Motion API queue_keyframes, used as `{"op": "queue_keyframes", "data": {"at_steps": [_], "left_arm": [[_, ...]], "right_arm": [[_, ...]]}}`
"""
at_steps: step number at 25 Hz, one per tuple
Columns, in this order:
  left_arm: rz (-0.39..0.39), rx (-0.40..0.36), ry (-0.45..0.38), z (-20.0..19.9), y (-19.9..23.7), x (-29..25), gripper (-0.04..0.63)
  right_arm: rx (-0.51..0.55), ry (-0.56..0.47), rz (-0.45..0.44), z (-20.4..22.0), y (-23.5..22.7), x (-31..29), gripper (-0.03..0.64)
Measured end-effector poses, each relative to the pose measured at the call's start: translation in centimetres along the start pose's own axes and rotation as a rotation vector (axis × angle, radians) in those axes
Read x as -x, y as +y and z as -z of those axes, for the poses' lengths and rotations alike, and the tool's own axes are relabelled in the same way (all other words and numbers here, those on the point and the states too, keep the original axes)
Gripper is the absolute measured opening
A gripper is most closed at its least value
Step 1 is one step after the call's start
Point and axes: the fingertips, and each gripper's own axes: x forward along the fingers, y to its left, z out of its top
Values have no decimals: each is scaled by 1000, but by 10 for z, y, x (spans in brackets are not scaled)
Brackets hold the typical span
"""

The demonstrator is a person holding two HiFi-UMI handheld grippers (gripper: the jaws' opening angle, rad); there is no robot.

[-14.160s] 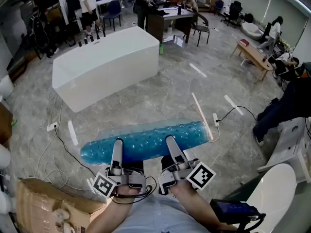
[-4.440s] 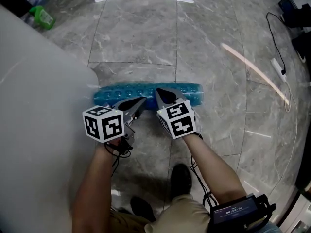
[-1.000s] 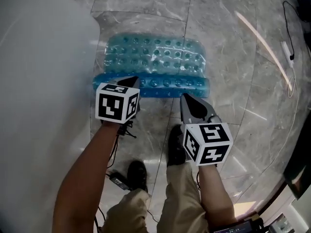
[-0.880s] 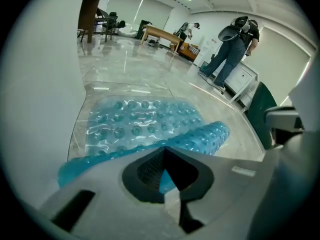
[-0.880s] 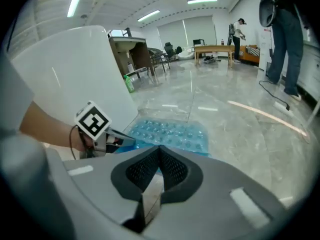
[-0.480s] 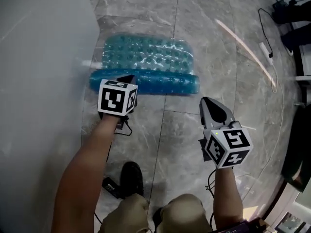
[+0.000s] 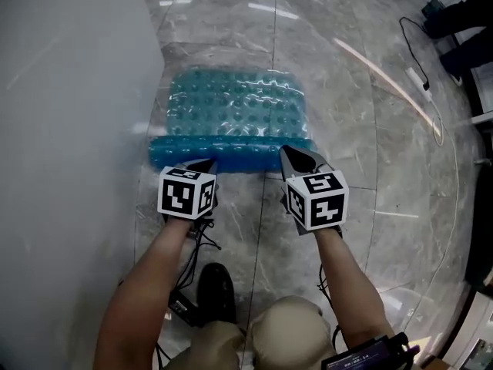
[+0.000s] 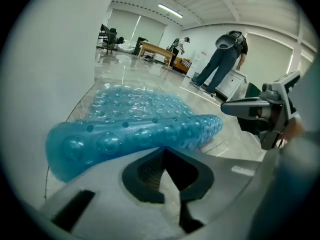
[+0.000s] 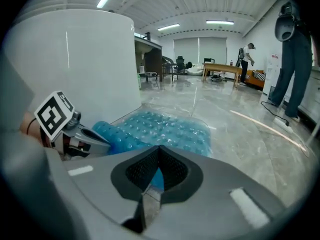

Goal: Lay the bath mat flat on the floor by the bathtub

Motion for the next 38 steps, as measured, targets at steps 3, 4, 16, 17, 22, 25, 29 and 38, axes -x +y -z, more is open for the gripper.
{"op": "queue_keyframes", "data": {"at_steps": [3,4,16,17,22,25,29,38], "left_arm": [[-14,-20,2,1,2,-1,6],[-14,-14,0,2,2,-1,6],[36,-88,-45,6,-20,26,8],[42,-65,-111,1,-24,35,8],[-31,-24,-229,-10,-17,45,8],[-84,-54,-215,-11,-6,43,8],[-100,-102,-149,0,-1,35,8],[-70,18,-112,57,-19,47,6]], "right_arm": [[-8,38,39,6,-9,-15,7],[-9,57,60,9,-13,-20,7],[87,100,135,45,-16,-29,5],[96,94,134,48,-12,-25,5],[141,109,130,77,2,-7,6],[134,109,116,93,11,4,6],[124,134,63,101,17,13,6],[33,56,36,59,8,34,6]]}}
